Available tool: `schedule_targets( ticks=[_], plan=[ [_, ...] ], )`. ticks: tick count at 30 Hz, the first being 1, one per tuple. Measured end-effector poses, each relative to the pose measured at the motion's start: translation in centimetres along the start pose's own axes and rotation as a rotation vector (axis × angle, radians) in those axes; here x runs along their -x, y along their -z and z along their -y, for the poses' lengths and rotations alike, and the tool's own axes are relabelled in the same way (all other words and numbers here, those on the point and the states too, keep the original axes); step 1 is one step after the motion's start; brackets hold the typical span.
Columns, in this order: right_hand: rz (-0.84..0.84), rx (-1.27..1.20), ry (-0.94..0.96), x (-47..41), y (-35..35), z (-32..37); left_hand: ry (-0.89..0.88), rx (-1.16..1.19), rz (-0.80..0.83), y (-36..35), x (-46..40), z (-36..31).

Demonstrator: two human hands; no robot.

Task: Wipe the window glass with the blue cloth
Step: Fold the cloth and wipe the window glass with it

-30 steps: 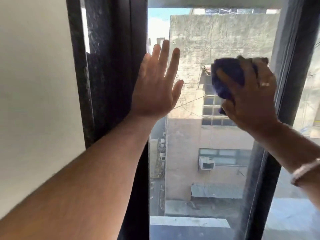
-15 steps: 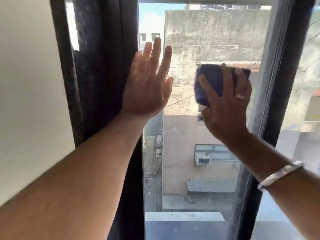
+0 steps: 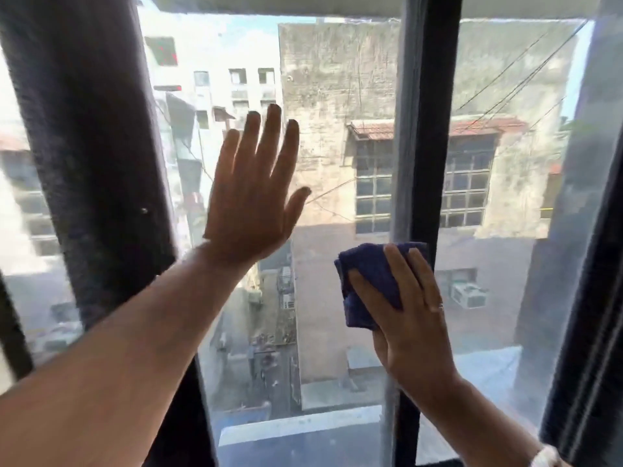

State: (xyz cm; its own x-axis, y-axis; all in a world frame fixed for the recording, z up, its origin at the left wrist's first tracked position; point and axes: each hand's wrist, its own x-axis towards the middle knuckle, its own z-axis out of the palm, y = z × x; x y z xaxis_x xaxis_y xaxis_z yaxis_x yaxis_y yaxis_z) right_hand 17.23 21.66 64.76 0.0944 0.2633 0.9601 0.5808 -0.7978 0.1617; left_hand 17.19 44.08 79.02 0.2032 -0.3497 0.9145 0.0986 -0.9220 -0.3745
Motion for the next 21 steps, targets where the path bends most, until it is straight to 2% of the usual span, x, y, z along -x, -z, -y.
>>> schedule_targets(
  ticks=[4, 7, 10, 15, 21],
  plan=[
    [-0.055, -0.002, -0.157, 1.9, 4.9, -8.2, -0.137, 0.109, -0.080, 0.1, -4.7, -8.7],
    [-0.051, 0.046, -0.235, 3.6, 7.1, -14.9, -0.179, 0.150, -0.049, -0.1, -8.3, -13.9],
    [-0.044, 0.049, -0.341, 5.4, 7.4, -18.8, -0.196, 0.132, -0.004, -0.6, -11.6, -17.8],
    [-0.073, -0.022, -0.456, 6.6, 6.1, -22.6, -0.114, 0.123, -0.006, -2.7, -15.4, -22.3],
    [-0.095, -0.145, -0.496, 6.1, 3.8, -26.4, 0.093, 0.111, 0.100, -6.8, -16.1, -26.1]
  ],
)
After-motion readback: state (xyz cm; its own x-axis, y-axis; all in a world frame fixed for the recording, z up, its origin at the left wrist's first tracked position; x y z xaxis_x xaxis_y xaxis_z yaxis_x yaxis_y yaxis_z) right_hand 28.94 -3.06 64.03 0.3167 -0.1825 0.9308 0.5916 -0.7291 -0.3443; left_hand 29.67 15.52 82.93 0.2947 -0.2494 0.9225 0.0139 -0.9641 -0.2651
